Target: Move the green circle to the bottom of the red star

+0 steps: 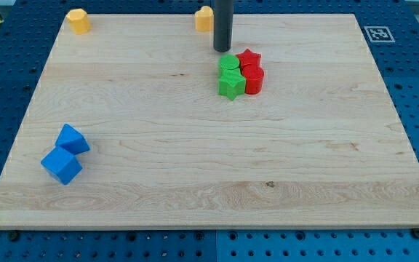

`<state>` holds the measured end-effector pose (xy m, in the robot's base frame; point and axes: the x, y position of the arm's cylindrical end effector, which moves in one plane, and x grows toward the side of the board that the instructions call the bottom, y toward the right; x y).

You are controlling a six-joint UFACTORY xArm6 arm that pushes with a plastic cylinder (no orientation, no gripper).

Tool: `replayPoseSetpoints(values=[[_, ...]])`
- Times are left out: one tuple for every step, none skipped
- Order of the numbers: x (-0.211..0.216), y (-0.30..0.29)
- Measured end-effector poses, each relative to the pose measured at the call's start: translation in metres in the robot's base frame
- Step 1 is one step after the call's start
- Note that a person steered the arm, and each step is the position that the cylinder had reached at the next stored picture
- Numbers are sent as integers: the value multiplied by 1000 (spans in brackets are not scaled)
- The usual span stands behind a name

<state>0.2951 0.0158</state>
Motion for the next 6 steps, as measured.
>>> replayPoseSetpoints(values=[[26,0],[62,1],[87,7],[89,31],[89,68],[89,91]])
